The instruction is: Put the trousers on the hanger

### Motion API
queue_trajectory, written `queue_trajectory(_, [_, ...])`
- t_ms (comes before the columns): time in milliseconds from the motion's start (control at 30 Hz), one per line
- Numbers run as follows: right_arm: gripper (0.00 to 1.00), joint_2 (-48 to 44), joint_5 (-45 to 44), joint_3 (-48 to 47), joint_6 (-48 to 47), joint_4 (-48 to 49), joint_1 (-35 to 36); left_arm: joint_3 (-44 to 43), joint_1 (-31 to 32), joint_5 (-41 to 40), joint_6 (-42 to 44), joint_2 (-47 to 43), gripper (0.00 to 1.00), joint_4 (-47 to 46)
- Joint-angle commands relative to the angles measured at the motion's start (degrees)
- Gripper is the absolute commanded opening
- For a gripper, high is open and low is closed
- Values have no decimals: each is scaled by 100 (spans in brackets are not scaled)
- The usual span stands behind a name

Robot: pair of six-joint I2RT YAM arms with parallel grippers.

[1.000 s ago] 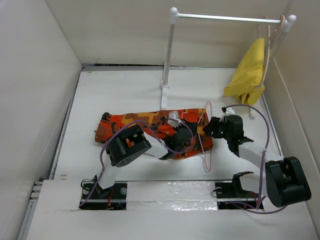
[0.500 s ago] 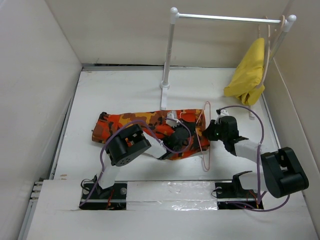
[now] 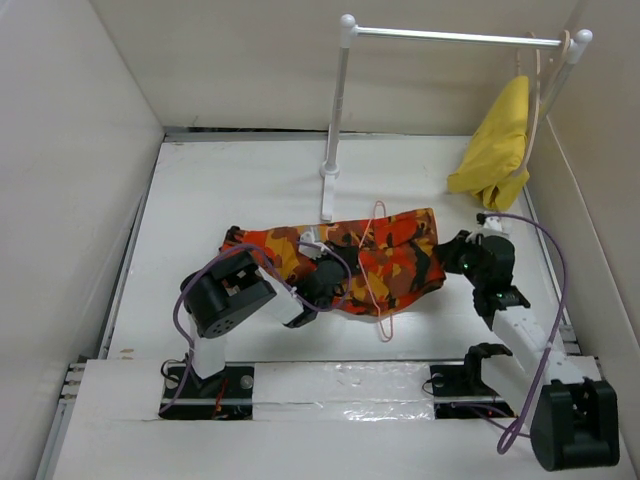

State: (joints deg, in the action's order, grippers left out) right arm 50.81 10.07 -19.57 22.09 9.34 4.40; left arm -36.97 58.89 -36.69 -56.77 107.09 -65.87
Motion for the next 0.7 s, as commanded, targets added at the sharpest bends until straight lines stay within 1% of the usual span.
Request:
queue_trajectory(0, [0,-369,29,146,-108,-117,-613,531,-71,-198,447,-443,0,-304])
queue_trajectory(67, [0,-527,162,182,-126,-170,-887,734,-123,-207,553,-662,0,-304])
queue_trajectory(100, [0,-571,258,217,-152,-170,-1132,935,-124,-207,571,-750,0,-304])
queue_trajectory(200, [0,-590,460,217,-178,-161,-1415,1279,-124,-269,711,-1145,0,-199])
queue_trajectory(333, [0,-449,707,243,-126,14,-1758,1456,-124,-339,1027,-1821,0,432])
queue_trajectory(500, [0,-177,1084,305,-12,269,-1759,1500,43,-532,1326,-2218,0,786])
queue_trajectory(533, [0,-124,1137,331,15,426,-1759,1456,43,-567,1457,-2219,0,812])
queue_trajectory(600, [0,-28,1156,340,-2,446,-1759,1220,105,-812,1572,-2227,0,1013])
queue_trajectory(667, [0,-27,1121,358,-55,419,-1759,1105,105,-823,1687,-2262,0,1251])
